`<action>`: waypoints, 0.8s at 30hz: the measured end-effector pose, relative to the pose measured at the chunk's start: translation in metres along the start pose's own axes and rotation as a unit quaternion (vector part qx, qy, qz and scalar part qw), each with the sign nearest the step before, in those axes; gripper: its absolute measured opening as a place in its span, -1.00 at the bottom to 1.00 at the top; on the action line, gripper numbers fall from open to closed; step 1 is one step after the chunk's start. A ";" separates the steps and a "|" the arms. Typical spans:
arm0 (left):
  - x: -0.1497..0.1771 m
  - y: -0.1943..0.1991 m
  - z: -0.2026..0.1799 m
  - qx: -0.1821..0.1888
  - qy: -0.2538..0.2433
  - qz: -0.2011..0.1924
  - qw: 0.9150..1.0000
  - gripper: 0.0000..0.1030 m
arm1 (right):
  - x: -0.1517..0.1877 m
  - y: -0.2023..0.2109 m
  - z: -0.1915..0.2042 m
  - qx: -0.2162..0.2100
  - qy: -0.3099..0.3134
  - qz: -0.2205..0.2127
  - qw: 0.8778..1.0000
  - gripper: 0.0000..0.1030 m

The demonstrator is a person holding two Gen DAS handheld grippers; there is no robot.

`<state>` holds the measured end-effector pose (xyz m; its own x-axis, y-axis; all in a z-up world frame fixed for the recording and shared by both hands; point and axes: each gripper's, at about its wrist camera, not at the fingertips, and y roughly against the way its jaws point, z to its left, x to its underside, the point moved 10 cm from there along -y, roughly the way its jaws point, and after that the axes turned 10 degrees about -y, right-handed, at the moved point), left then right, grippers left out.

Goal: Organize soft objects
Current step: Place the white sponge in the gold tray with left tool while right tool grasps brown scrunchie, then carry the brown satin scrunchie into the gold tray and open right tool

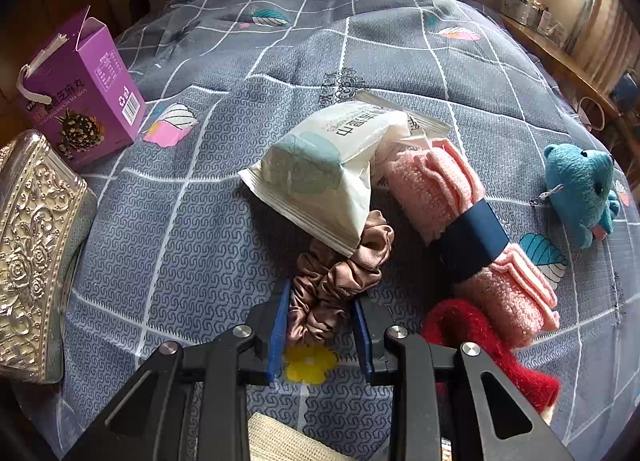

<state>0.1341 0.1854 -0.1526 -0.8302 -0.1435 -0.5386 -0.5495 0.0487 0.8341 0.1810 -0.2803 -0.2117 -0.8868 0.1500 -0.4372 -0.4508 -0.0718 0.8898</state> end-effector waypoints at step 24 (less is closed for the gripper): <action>0.030 0.051 -0.037 -0.011 -0.088 -0.057 0.994 0.47 | -0.001 0.059 0.052 -0.091 0.022 -0.021 0.995 -0.65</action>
<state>0.0843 0.1472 -0.1219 -0.7668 0.0281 -0.6413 -0.6410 0.0198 0.7673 0.1602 -0.2332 -0.1520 -0.8684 0.1138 -0.4827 -0.4954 -0.2442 0.8336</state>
